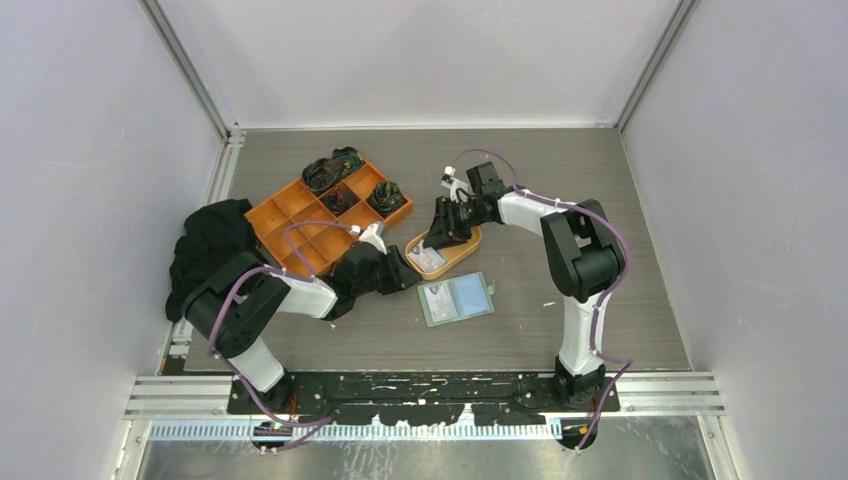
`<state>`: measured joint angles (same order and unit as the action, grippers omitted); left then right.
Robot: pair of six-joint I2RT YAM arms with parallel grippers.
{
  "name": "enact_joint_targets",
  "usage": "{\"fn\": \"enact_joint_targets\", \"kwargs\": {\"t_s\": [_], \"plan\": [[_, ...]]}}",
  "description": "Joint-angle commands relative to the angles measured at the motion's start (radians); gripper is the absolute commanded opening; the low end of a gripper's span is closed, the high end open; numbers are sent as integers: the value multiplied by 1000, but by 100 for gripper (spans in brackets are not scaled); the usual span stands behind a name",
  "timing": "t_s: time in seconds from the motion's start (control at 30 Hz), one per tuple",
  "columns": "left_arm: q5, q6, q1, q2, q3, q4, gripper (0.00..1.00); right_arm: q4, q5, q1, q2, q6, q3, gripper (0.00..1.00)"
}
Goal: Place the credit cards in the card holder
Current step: Pick up the credit card from the storage box.
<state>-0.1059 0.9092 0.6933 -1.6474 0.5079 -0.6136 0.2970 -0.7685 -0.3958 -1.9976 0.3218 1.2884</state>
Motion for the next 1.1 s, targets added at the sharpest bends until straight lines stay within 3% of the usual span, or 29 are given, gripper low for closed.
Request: {"fn": "enact_joint_targets", "kwargs": {"t_s": [0.0, 0.17, 0.3, 0.57, 0.8, 1.07], "plan": [[-5, -13, -4, -23, 25, -3, 38, -49, -118, -11, 40, 66, -7, 44], [-8, -15, -3, -23, 27, -2, 38, -67, -138, -12, 38, 80, -11, 42], [-10, -17, -4, -21, 31, 2, 38, 56, -46, -15, 32, -32, 28, 32], [-14, -23, -4, -21, 32, 5, 38, 96, -59, -22, 10, -66, 49, 31], [-21, -28, -6, -21, 34, 7, 38, 163, 76, -41, 0, -128, 75, 31], [-44, -39, -8, -30, 33, -8, 38, 209, 103, -98, -43, -155, 120, 32]]}}
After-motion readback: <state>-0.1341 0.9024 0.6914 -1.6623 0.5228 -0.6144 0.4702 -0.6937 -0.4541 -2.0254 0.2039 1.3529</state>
